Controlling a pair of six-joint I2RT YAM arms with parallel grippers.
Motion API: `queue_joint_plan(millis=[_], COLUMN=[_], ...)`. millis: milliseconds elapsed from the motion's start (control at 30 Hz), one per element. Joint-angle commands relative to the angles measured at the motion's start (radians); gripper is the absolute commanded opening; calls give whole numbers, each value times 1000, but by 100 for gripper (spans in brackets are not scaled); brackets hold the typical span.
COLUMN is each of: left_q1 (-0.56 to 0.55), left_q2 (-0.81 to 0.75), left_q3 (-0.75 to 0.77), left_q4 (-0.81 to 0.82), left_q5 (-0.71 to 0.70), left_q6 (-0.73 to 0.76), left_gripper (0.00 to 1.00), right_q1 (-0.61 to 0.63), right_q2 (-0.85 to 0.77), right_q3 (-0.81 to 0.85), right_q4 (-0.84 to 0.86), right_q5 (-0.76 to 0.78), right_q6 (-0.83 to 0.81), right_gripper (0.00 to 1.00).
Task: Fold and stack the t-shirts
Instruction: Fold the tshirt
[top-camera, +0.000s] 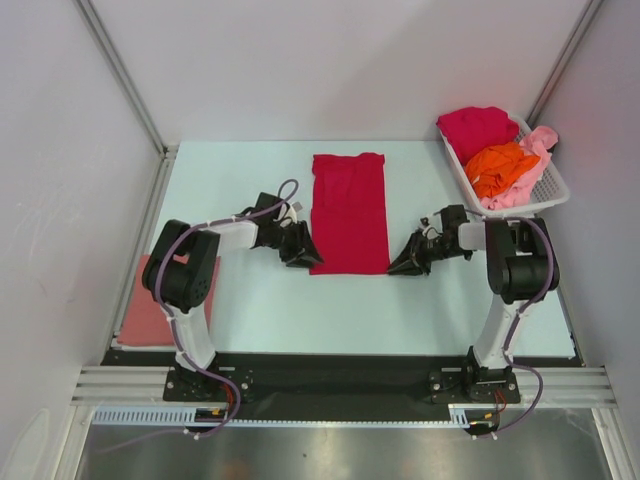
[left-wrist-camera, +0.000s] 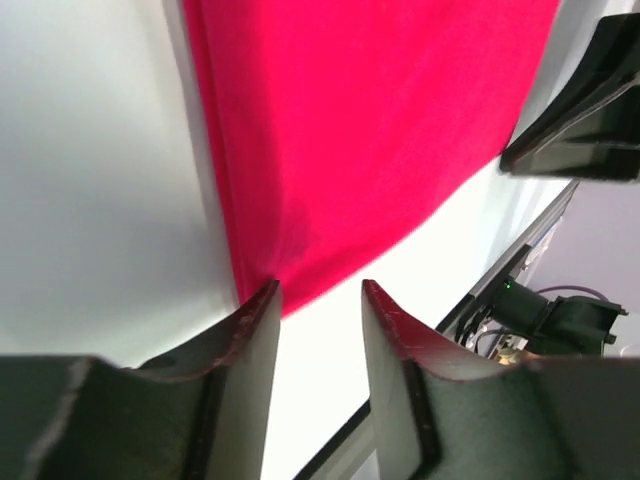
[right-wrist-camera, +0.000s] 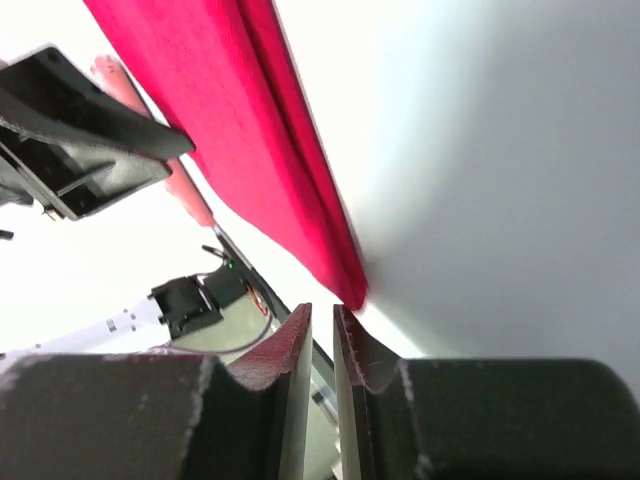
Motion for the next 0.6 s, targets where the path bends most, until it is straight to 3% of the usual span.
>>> queue_joint_plan(millis=[0,133,333,567], left_q1=[11,4,-2,30], left_q2=[-104,-76,-14,34], left_q3=[5,33,53,-27], left_q4=[-77,-37,78,53], left_q5=[-33,57,93,27], left_q6=[50,-6,-86,9], left_gripper=[45,46,45,43], right_q1=[-22,4,16,-34], right_q2=[-85,-96,-13,82], right_q3=[7,58,78,63], right_q4=[-109,-81,126,70], right_q5=[16,-32,-81,-46], right_q6=[-72,-18,152,54], right_gripper=[20,20,20,19])
